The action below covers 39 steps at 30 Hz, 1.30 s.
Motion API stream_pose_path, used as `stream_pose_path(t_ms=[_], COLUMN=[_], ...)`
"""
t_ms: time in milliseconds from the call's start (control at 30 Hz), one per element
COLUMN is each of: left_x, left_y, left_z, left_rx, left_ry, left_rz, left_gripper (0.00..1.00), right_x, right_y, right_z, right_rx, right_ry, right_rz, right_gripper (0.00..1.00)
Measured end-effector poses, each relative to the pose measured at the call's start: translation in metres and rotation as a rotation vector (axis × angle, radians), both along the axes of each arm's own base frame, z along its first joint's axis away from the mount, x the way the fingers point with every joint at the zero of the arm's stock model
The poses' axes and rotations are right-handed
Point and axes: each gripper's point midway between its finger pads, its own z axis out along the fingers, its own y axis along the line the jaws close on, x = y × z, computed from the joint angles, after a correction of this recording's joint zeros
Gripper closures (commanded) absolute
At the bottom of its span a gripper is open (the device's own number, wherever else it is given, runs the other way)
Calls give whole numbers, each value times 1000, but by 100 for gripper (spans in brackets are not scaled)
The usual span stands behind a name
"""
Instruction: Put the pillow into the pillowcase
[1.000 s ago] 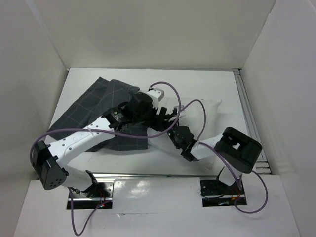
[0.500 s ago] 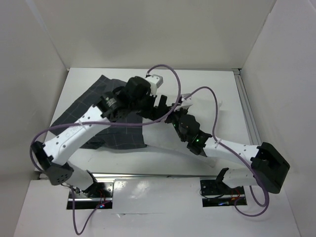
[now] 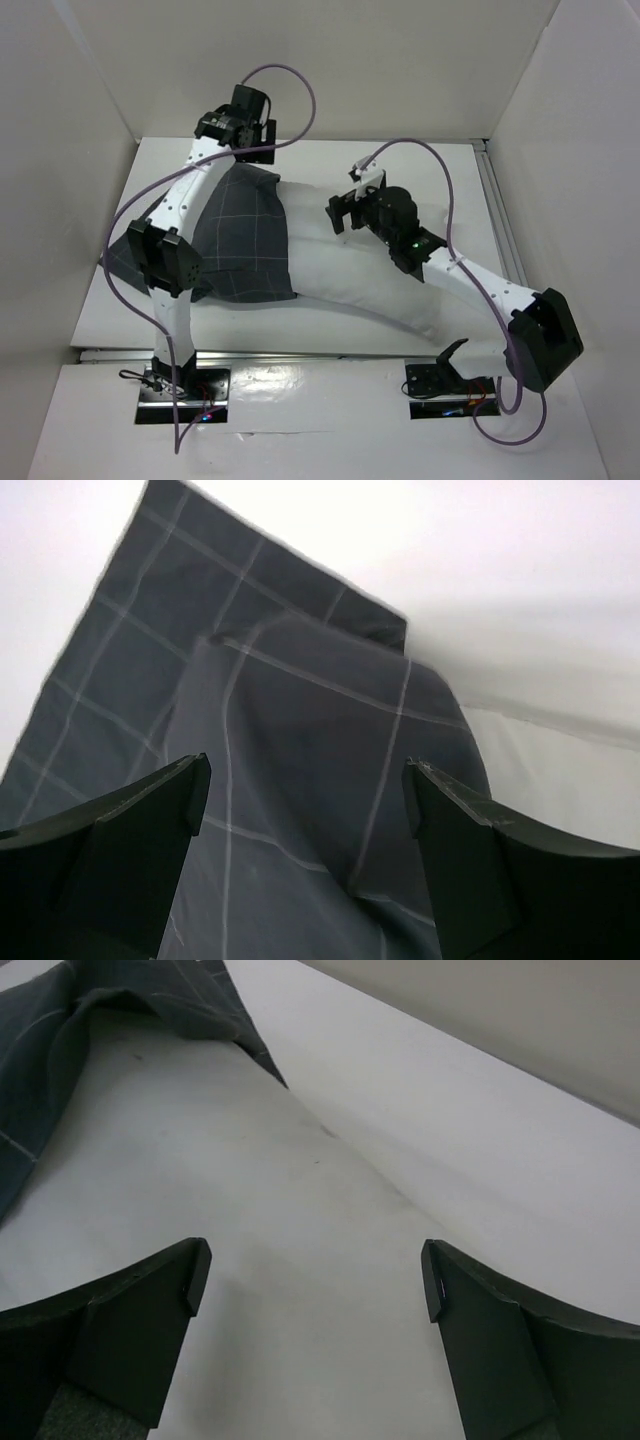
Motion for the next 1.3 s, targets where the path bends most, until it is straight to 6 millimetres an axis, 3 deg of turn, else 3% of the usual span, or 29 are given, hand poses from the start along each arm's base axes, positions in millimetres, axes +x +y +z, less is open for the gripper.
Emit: stream_pose_path(t_ms=[67,167,300,400,500,733,767,833,900,933,967,1033,1100,1133,1167,1200,1233,1267,1300], left_x=[6,0,3,4,6,-1,0,1,2,2,2,4,5,5,5,7,9,12,14], left_y=[10,-2,-31,-37,-36,-36,-37,-42,-44,-44,-44,-41,-37,-34,-32,-31,-29,-27,-25], left_z=[4,17,47,53,44,-21,-28,-40,-51,-55,-60,-68,-71,-71,-70,-67,-64,-61,-57], left_rx=[-8,-36,-75,-62,-34,37,47,54,65,73,82,107,130,134,137,141,140,136,132], left_ry=[-29,-66,-150,-168,-149,17,32,58,79,90,102,121,131,132,128,120,105,93,76], left_rz=[-2,-92,-227,-276,-295,-347,-358,-372,-373,-365,-356,-341,-320,-303,-291,-282,-273,-265,-259], left_gripper=[2,0,0,0,0,2,6,29,56,77,87,100,100,100,100,100,100,100,100], right_x=[10,26,43,57,68,90,90,90,89,86,83,77,72,71,72,74,75,77,78], right_y=[-12,-24,-14,-5,0,-5,-3,1,7,11,16,25,37,43,50,56,62,68,72], right_z=[3,0,-12,-18,-20,-16,-16,-18,-22,-27,-33,-45,-58,-66,-74,-78,-82,-85,-87], right_rx=[1,2,-11,-28,-31,-14,-7,2,13,16,21,22,10,-5,-19,-34,-49,-62,-70], right_ry=[-1,13,52,64,70,61,61,66,75,85,99,123,140,155,167,168,175,175,178], right_rz=[1,18,60,88,110,170,203,264,328,360,394,446,494,514,532,546,557,563,558], right_gripper=[0,0,0,0,0,0,0,0,0,0,0,0,0,5,24,45,82,100,100])
